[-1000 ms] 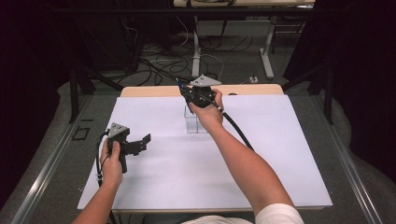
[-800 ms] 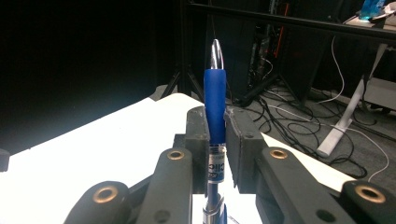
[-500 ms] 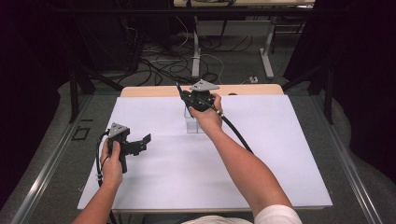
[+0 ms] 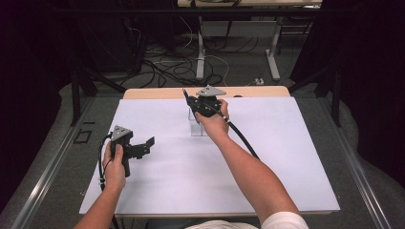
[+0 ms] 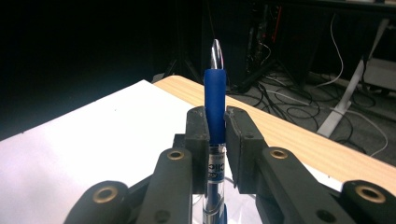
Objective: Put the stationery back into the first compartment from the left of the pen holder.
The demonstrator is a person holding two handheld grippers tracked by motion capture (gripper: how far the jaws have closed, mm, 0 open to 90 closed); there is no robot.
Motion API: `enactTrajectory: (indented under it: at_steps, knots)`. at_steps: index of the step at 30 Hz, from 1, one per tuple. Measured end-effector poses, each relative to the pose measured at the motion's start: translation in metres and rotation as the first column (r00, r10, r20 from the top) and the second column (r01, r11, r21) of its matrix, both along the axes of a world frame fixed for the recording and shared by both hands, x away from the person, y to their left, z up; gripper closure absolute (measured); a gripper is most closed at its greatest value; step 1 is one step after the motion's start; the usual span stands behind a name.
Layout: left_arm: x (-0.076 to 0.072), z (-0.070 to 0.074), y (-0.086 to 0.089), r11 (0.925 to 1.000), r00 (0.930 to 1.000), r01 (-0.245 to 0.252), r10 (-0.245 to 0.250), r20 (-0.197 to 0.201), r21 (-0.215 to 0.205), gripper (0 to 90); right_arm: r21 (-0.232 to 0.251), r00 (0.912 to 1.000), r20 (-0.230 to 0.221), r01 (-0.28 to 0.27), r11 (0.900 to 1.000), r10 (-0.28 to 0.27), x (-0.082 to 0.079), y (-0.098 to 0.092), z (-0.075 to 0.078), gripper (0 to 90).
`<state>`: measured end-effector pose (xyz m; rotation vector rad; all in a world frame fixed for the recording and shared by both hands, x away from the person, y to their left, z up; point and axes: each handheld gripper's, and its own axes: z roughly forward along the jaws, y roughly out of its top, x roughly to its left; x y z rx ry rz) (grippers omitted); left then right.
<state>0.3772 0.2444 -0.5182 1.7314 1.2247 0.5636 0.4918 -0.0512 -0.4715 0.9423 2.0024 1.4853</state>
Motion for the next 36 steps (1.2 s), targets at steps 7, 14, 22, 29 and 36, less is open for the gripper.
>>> enactTrajectory:
  at_steps: [7,14,22,29,36]
  knots:
    - [0.001,-0.001,0.0,0.9999,0.9999,-0.01,0.01,-0.003,-0.002,4.8,0.065,0.9976,-0.066,0.024,0.998,-0.02,-0.001,-0.008,-0.007,79.3]
    - [0.001,-0.001,0.001,0.9999,0.9999,-0.012,0.012,-0.006,0.001,4.8,0.139,0.9927,-0.118,0.041,0.989,-0.025,-0.005,-0.016,-0.008,66.6]
    - [0.002,-0.001,-0.001,1.0,1.0,-0.004,0.004,-0.007,0.004,4.8,0.145,0.9927,-0.114,0.055,0.988,-0.039,-0.012,-0.027,0.002,44.7]
    - [0.002,-0.001,-0.003,1.0,1.0,0.004,-0.004,-0.003,0.007,4.8,0.121,0.9908,-0.113,0.088,0.989,-0.074,-0.017,-0.05,-0.002,39.7]
    - [0.002,-0.002,-0.003,1.0,1.0,0.004,-0.004,-0.008,0.004,4.8,0.075,0.9865,-0.117,0.124,0.989,-0.115,-0.028,-0.079,-0.006,36.4]
